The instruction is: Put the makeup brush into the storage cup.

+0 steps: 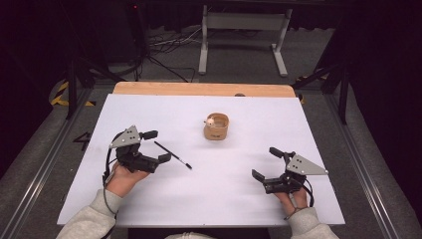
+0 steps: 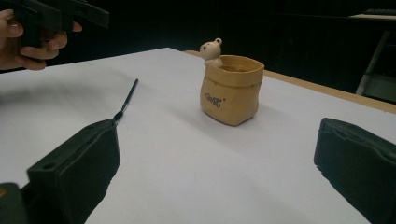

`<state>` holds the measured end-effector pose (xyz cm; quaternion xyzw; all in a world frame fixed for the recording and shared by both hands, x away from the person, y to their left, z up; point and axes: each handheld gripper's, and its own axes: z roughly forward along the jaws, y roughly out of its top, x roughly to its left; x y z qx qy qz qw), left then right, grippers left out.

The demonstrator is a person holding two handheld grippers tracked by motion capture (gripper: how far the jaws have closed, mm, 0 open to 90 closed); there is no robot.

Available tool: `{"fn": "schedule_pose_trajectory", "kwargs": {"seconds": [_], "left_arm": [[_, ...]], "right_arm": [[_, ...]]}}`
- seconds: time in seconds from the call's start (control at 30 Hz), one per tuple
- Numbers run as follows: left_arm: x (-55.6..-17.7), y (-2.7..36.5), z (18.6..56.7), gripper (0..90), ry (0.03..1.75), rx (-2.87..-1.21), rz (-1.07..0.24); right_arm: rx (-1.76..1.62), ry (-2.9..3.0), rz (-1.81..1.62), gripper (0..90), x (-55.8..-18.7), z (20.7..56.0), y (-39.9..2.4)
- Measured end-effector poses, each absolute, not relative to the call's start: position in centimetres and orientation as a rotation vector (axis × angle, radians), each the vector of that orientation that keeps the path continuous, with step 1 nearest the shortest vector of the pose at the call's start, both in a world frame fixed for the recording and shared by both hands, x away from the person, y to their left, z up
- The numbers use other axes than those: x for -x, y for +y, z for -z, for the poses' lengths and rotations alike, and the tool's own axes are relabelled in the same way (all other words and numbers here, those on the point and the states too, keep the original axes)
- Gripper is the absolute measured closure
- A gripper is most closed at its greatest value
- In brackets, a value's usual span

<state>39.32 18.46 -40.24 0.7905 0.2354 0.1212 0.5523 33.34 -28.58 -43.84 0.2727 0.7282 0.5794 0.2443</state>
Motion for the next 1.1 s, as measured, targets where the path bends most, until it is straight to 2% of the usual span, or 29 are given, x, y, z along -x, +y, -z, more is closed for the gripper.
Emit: {"fn": "schedule_pose_trajectory", "kwargs": {"seconds": [0.33, 0.37, 0.67, 0.93, 1.1], "left_arm": [[-40.1, 17.1, 39.3, 2.8, 0.535, -2.039, -0.302], [-40.3, 16.8, 39.0, 2.8, 0.553, -2.094, -0.333], [-41.0, 15.8, 38.4, 2.9, 0.549, -2.216, -0.351], [-41.6, 14.9, 38.1, 4.5, 0.533, -2.322, -0.313], [-42.1, 14.4, 38.0, 4.9, 0.532, -2.372, -0.222]], "right_arm": [[-0.778, 1.986, -1.589, 0.1, -33.5, 43.8, -28.9], [-0.776, 1.985, -1.592, 0.1, -33.5, 43.8, -28.9], [-0.769, 1.998, -1.595, 1.0, -33.5, 43.8, -28.9], [-0.770, 2.007, -1.591, 0.9, -33.5, 43.9, -28.9], [-0.784, 2.015, -1.603, 0.7, -33.6, 43.9, -28.9]]}}
